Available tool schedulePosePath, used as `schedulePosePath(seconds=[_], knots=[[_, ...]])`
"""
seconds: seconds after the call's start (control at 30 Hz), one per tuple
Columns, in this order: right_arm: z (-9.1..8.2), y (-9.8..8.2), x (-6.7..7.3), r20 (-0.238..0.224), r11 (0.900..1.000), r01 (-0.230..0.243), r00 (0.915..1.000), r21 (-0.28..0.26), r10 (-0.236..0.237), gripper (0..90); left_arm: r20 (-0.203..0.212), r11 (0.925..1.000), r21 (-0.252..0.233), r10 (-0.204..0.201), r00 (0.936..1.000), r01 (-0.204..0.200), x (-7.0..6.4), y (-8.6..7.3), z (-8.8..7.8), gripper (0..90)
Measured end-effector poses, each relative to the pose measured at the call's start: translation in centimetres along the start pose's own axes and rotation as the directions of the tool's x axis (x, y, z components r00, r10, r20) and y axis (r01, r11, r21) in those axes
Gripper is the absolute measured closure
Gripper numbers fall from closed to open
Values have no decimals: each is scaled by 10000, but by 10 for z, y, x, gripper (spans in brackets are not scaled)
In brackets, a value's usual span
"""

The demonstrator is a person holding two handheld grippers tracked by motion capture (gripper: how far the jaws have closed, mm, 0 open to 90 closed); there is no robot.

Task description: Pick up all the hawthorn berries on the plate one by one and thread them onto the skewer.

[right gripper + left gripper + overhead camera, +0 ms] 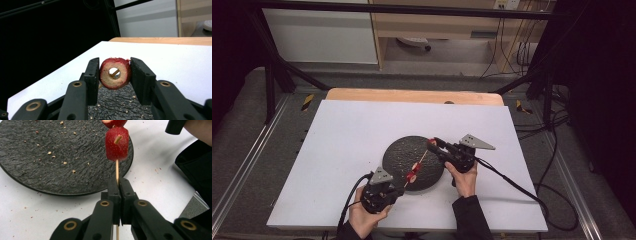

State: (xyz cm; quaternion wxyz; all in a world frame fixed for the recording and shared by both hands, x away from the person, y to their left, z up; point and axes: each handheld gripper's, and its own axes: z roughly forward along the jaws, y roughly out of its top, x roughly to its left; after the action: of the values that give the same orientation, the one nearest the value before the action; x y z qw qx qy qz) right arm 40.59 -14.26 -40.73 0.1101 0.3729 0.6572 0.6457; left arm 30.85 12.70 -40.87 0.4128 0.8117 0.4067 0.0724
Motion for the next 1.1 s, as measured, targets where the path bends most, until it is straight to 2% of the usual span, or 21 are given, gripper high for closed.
schedulePosePath(seconds=[0.07, 0.17, 0.3, 0.37, 0.5, 0.63, 0.73, 0.83, 1.0, 1.1], knots=[[0, 0, 0, -42, 9999, -108, 9999, 73, 109, 593, -21, 10000, -60, 37, 10000, -37, 1, -2, 0, 885], [1, 1, -1, -66, 9976, -600, 9982, 341, 603, 578, -104, 9997, -171, 178, 9998, -180, 2, -4, -2, 885], [3, 0, -2, -60, 9910, -1180, 9929, 636, 1186, 555, -446, 9992, -255, 289, 9986, -301, 4, -7, -4, 885], [4, 0, -2, -188, 9862, -1501, 9882, 693, 1518, 562, -526, 9990, -174, 391, 9979, -401, 4, -7, -3, 885], [4, 1, -3, -355, 9799, -1829, 9819, 795, 1862, 608, -570, 9981, -105, 608, 9965, -615, 2, -9, 0, 886], [3, 2, -3, -392, 9780, -1897, 9803, 869, 1936, 616, -568, 9976, -126, 668, 9961, -676, 2, -9, 0, 886], [3, 1, -2, -463, 9759, -1947, 9787, 985, 2000, 618, -620, 9966, -358, 717, 9955, -741, 3, -8, 0, 886], [5, -4, 1, -786, 9703, -2112, 9721, 1180, 2212, 619, -661, 9963, -424, 716, 9952, -745, 3, -5, 0, 886], [6, -9, 4, -714, 9708, -2038, 9743, 1265, 2138, 619, -577, 9976, -363, 564, 9967, -586, 5, -3, 5, 886], [6, -13, 6, -811, 9674, -2086, 9718, 1436, 2216, 619, -549, 9973, -468, 539, 9970, -565, 6, -3, 6, 886]])
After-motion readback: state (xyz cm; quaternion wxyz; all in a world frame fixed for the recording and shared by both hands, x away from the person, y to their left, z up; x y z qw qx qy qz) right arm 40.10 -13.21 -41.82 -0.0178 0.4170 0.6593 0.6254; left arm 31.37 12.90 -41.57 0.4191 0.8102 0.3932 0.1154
